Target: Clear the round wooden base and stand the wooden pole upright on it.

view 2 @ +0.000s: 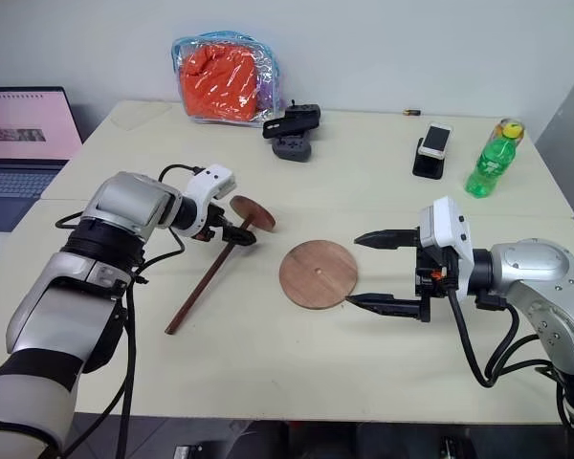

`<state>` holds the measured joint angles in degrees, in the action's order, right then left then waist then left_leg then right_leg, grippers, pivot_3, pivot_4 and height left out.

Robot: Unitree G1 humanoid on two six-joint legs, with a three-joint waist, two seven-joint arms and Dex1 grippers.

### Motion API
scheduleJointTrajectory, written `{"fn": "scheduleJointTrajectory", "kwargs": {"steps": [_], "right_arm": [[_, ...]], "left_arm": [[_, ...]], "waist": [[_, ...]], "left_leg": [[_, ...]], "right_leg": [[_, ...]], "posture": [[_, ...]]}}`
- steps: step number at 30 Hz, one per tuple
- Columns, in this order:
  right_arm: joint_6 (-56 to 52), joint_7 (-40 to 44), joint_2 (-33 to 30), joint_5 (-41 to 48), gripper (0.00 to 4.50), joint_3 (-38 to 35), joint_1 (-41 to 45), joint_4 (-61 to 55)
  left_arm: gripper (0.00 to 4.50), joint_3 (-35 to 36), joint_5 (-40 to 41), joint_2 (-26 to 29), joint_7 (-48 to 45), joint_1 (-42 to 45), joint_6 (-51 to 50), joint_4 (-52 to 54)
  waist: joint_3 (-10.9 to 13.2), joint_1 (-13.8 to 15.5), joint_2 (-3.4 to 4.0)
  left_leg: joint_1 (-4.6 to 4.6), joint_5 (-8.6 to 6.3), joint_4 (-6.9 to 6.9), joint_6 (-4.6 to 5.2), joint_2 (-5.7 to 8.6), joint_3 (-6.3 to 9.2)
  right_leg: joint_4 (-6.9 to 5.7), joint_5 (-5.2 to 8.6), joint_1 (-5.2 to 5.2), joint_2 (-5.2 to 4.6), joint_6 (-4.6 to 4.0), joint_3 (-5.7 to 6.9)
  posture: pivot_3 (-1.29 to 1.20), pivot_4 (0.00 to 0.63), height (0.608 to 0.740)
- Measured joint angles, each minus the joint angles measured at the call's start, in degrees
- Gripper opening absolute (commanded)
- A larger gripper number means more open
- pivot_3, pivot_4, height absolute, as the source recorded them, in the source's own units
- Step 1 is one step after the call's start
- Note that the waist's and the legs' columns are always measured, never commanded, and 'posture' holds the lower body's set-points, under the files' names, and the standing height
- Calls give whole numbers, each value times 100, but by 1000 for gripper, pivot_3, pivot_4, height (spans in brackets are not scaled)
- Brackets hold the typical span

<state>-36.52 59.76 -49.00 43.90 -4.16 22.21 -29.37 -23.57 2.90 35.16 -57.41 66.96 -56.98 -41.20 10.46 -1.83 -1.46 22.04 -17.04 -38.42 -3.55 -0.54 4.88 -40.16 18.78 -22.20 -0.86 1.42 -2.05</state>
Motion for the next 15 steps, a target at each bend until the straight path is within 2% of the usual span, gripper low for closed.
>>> {"fn": "scheduleJointTrajectory", "kwargs": {"steps": [3,8,15], "right_arm": [[0,0,0,0,4500,0,1,-13],[0,0,-11,-7,4500,0,41,-24],[-1,-2,-13,-30,4500,0,89,-24]], "left_arm": [[3920,-127,-133,-49,-116,16,14,-90],[2762,-224,-321,-45,-279,17,13,-143],[1445,-220,-406,-82,-292,13,1,-209]], "waist": [[0,1,0],[0,0,0],[0,1,0]], "left_leg": [[0,0,-2,0,-2,0],[0,0,-3,0,-2,1],[5,-1,-13,2,-3,4]], "right_leg": [[-1,0,0,-2,0,-1],[-4,0,-2,-6,0,-1],[-7,0,-3,-8,0,1]], "posture": [[0,150,740],[0,150,740],[0,150,740]]}}
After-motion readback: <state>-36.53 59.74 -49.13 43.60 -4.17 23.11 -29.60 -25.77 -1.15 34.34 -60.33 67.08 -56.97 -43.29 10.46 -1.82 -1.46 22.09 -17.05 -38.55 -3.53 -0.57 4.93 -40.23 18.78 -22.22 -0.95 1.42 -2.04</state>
